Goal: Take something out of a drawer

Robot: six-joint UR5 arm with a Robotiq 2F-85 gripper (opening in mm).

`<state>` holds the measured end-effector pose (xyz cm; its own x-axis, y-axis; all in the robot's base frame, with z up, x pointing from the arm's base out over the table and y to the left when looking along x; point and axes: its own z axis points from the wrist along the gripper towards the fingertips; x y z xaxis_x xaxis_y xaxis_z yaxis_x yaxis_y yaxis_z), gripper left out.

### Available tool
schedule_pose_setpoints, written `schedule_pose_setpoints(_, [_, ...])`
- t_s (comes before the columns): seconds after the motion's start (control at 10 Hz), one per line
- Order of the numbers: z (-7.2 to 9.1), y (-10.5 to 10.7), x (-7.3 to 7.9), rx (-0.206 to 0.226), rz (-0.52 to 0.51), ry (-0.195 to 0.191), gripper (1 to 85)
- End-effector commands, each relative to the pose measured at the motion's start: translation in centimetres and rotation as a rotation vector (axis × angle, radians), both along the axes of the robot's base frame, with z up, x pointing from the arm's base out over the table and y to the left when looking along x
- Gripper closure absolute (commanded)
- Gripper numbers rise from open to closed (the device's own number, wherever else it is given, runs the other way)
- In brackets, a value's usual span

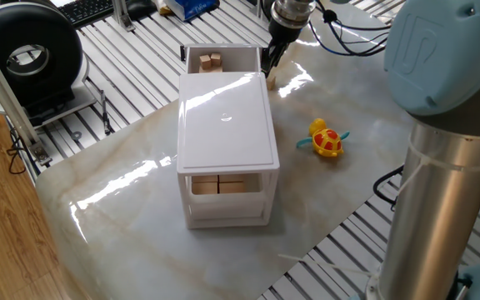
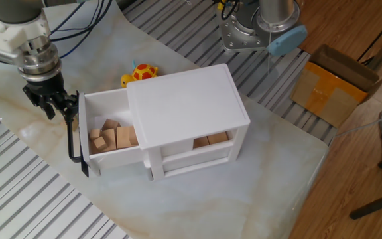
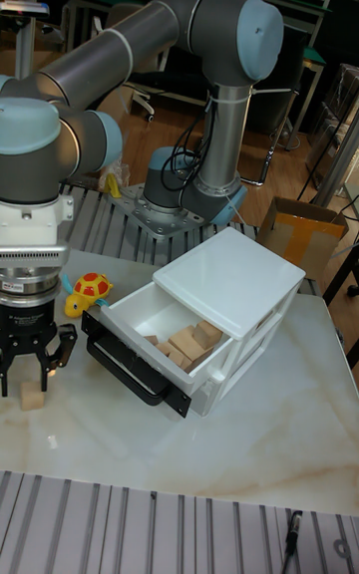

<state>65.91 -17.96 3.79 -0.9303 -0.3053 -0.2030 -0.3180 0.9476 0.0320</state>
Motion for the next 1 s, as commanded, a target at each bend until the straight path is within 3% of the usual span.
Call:
schedule_pose_setpoints(0.0, [1.2,-0.2,0.0,0.006,-0.001,-0.009,35.3])
schedule_pose_setpoints(0.4, [4.4,-0.3,-2.2,0.007,0.001,0.015,36.3])
schedule_pose_setpoints(0.6, [5.3,-0.6,-2.8,-0.006,0.007,0.016,39.0])
schedule_pose_setpoints(0.8, [4.9,-1.5,-2.1,-0.036,-0.005,0.002,84.7])
schedule_pose_setpoints(0.9, [4.4,-1.5,-1.6,-0.037,-0.001,-0.005,84.7])
